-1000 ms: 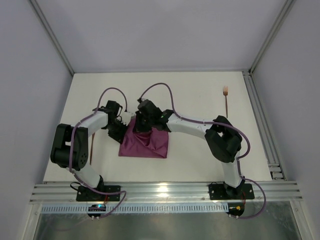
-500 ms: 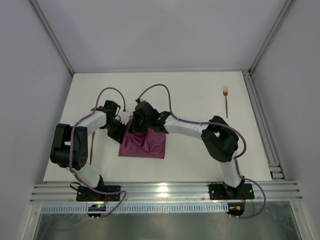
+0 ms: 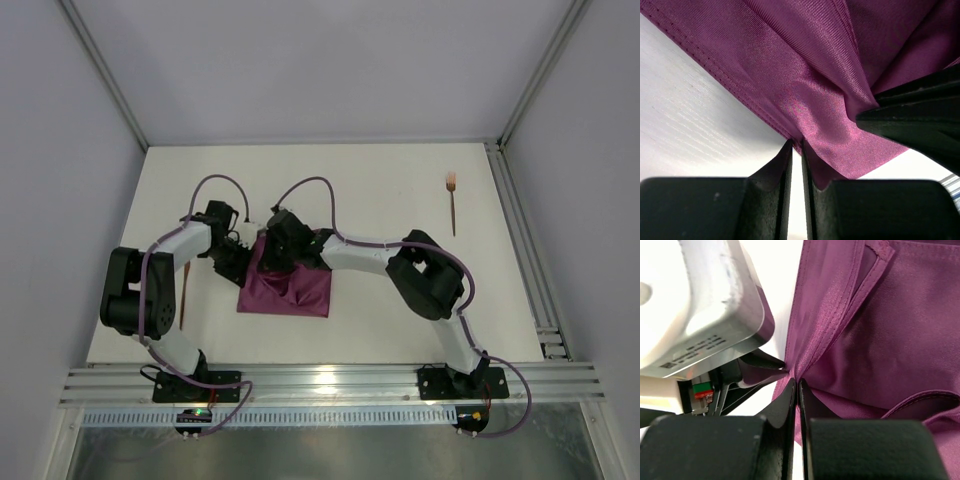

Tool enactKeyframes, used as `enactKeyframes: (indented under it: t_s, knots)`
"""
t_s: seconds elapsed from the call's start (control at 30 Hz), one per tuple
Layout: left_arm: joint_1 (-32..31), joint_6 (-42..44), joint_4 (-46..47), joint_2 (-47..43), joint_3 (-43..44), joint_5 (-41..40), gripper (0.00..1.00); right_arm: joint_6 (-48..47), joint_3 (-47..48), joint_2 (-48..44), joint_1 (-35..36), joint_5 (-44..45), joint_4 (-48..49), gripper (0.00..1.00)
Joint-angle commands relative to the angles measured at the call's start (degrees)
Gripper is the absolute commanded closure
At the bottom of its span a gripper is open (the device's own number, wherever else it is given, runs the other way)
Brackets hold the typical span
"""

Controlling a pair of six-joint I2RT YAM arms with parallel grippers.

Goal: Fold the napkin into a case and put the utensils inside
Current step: Fold the rectangle-folded napkin at the center of the board.

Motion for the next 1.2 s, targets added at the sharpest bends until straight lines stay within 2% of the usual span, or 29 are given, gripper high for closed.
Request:
enactKeyframes:
  t_s: [0.0, 0.27, 0.37, 0.4, 0.5, 0.63, 0.73, 0.87, 0.97, 1.17]
  knots:
    - [0.62, 0.29, 0.63, -0.25, 0.30, 0.72, 0.86, 1.09, 1.03, 0.65, 0.15, 0.73, 3.78, 0.96]
    - [1.06, 0.29, 0.54, -0.25, 0.21, 1.07, 0.86, 2.76, 1.12, 0.56, 0.23, 1.26, 5.19, 0.95]
    - [1.41, 0.38, 0.28, -0.52, 0.30, 0.99, 0.84, 1.71, 1.99, 0.56, 0.23, 1.00, 3.96, 0.81]
    - [1.50, 0.55, 0.19, -0.69, 0.56, 0.98, 0.82, 1.18, 2.35, 0.56, 0.23, 0.65, 3.61, 0.70]
    - [2.47, 0.99, -0.51, -1.22, 1.09, 0.72, 0.80, -1.89, 3.93, -0.66, 0.50, 0.47, 0.62, 0.53]
    - [4.22, 1.69, -1.74, -2.27, 2.06, 0.72, 0.78, -6.28, 3.58, -5.49, 1.11, 2.22, -2.28, 0.42]
    - [4.58, 2.05, -2.44, -2.80, 2.67, 0.81, 0.75, -10.75, 3.67, -9.53, 1.55, 3.63, -5.96, 0.40]
    - [4.84, 2.14, -3.68, -3.68, 3.20, 1.16, 0.73, -12.89, -2.10, -14.10, 1.11, 8.64, -9.58, 0.39]
    - [5.28, 2.31, -4.46, -5.35, 3.55, 1.16, 0.72, -12.36, -4.85, -13.94, 0.06, 8.64, -9.84, 0.39]
    - [6.95, 2.84, -5.52, -6.76, 3.82, 0.11, 0.71, -11.83, -4.59, -9.29, -2.31, 6.88, -9.41, 0.36]
